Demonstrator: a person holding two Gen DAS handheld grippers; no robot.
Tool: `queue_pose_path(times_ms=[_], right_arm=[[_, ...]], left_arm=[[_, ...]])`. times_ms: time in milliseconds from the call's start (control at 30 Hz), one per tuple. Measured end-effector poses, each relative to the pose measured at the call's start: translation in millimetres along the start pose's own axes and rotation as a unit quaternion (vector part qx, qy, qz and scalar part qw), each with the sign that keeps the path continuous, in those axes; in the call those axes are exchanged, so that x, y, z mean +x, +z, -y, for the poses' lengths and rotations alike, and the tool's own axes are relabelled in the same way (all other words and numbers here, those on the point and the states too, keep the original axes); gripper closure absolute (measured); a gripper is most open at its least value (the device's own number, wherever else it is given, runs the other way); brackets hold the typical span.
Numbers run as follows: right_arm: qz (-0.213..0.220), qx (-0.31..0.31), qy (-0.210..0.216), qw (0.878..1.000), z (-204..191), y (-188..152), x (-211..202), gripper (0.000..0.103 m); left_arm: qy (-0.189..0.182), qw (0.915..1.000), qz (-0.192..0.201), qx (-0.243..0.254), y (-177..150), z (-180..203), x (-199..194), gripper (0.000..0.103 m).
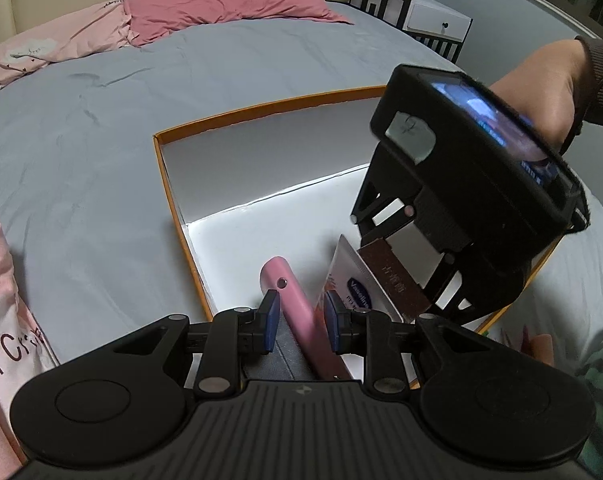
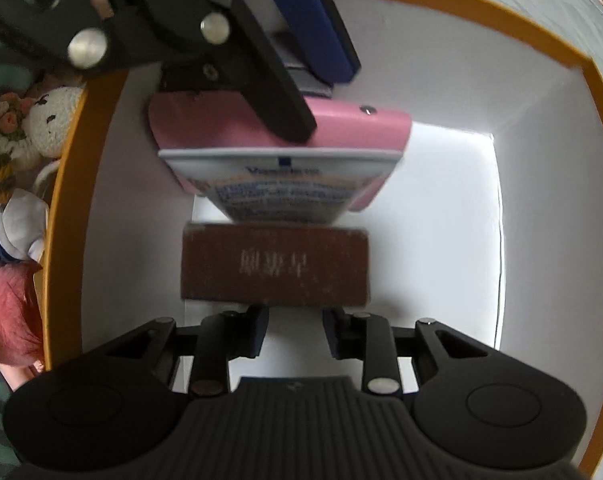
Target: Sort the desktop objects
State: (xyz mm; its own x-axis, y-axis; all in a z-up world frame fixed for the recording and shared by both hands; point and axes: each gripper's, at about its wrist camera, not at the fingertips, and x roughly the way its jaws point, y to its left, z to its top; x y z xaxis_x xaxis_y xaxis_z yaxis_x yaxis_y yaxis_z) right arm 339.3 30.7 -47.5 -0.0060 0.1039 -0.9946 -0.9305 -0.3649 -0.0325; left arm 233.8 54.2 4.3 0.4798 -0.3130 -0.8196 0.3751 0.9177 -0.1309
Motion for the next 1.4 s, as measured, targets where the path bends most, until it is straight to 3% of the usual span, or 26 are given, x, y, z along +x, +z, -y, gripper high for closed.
queue_pose_path(times_ms=[200, 300, 400, 633, 733, 767, 833, 900, 967, 1167, 1233, 1333, 1400], right_arm=[[-0.004, 0.000, -0.003, 1.000, 11.3, 3.8, -4.0, 0.071], [-0.007, 0.014, -0.009, 1.000, 20.2, 3.6, -7.5, 0.062], [-0.004, 0.027, -0.014, 1.000, 28.3, -0.3, -15.4, 0.062], [0.020, 0.057, -0.084, 0.995, 53.8, -20.4, -37.6, 0.064], [0.017, 0.126, -0.114, 0.985, 80.3, -27.5, -41.5, 0.067], [0.022, 0.162, -0.110, 0.980, 90.9, -29.8, -42.2, 0.075], [0.047, 0.243, -0.084, 0.965, 113.0, -36.4, -44.4, 0.080], [0.076, 0.335, -0.028, 0.939, 135.6, -46.2, -43.4, 0.080], [0.092, 0.419, 0.030, 0.903, 156.2, -57.4, -36.2, 0.080], [0.092, 0.550, 0.089, 0.825, 186.3, -67.2, -30.4, 0.090], [0.087, 0.567, 0.085, 0.815, 188.4, -66.1, -33.1, 0.093], [0.087, 0.590, 0.118, 0.794, 189.0, -66.9, -33.4, 0.095], [0.091, 0.587, 0.135, 0.793, 187.1, -64.8, -34.4, 0.097]], left_arm=[[-0.025, 0.9994, 0.005, -0.025, 0.1, -12.8, -7.3, 0.074], [-0.033, 0.9984, 0.009, -0.044, 0.4, -20.4, -10.5, 0.074], [-0.042, 0.9975, 0.011, -0.055, 0.3, -23.9, -11.3, 0.074], [-0.053, 0.9952, 0.029, -0.076, 1.8, -29.9, -18.1, 0.074], [-0.070, 0.9908, 0.053, -0.102, 3.9, -36.6, -25.5, 0.074], [-0.071, 0.9897, 0.060, -0.109, 4.2, -38.4, -27.1, 0.074], [-0.066, 0.9891, 0.065, -0.115, 5.1, -40.6, -27.3, 0.074], [-0.059, 0.9893, 0.062, -0.118, 6.1, -42.0, -25.2, 0.074], [-0.054, 0.9899, 0.058, -0.117, 6.8, -42.1, -22.7, 0.074], [-0.045, 0.9922, 0.057, -0.101, 8.4, -35.4, -17.8, 0.074], [-0.042, 0.9925, 0.055, -0.101, 8.7, -35.4, -16.1, 0.074], [-0.036, 0.9929, 0.052, -0.101, 7.3, -34.9, -14.8, 0.074], [-0.035, 0.9932, 0.052, -0.099, 7.2, -33.8, -15.0, 0.074]])
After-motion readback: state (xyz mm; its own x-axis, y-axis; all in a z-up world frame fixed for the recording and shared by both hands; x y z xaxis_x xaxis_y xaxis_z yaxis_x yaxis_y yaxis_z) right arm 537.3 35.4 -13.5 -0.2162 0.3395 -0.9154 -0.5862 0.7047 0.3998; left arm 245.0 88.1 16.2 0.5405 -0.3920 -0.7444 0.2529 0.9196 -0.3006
